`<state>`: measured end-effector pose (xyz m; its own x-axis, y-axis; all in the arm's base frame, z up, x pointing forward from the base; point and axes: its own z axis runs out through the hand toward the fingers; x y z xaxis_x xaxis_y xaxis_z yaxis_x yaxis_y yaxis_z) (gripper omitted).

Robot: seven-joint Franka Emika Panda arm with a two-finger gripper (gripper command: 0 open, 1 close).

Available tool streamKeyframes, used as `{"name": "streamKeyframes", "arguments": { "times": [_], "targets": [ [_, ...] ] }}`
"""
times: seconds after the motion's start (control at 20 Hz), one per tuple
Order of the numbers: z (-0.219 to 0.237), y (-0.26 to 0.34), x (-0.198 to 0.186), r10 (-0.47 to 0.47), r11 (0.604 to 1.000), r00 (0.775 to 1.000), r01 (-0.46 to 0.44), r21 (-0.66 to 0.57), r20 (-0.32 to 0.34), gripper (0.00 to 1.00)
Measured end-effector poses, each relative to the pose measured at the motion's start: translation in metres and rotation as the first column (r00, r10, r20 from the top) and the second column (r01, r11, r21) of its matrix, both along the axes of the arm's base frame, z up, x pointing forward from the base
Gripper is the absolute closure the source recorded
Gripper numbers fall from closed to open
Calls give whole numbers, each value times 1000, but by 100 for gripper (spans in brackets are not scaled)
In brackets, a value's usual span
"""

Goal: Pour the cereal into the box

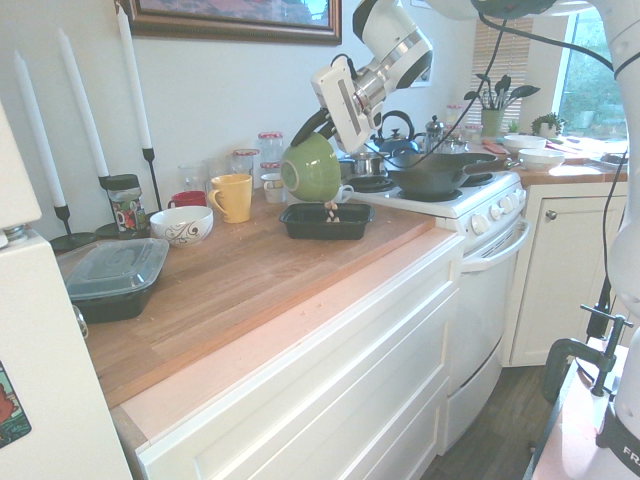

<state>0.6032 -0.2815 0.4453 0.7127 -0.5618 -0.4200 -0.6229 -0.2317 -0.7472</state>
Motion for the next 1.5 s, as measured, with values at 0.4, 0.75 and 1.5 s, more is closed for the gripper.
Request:
{"name": "streamKeyframes", "arguments": {
  "times": [0.4, 0.75, 1.5],
  "targets": [
    [-16, -29, -15, -13, 987, 999, 8, 158, 34, 100],
    [-14, -35, -8, -8, 982, 998, -2, 187, 56, 100],
    [25, 31, 35, 46, 975, 985, -81, -206, -166, 100]
  ]
}}
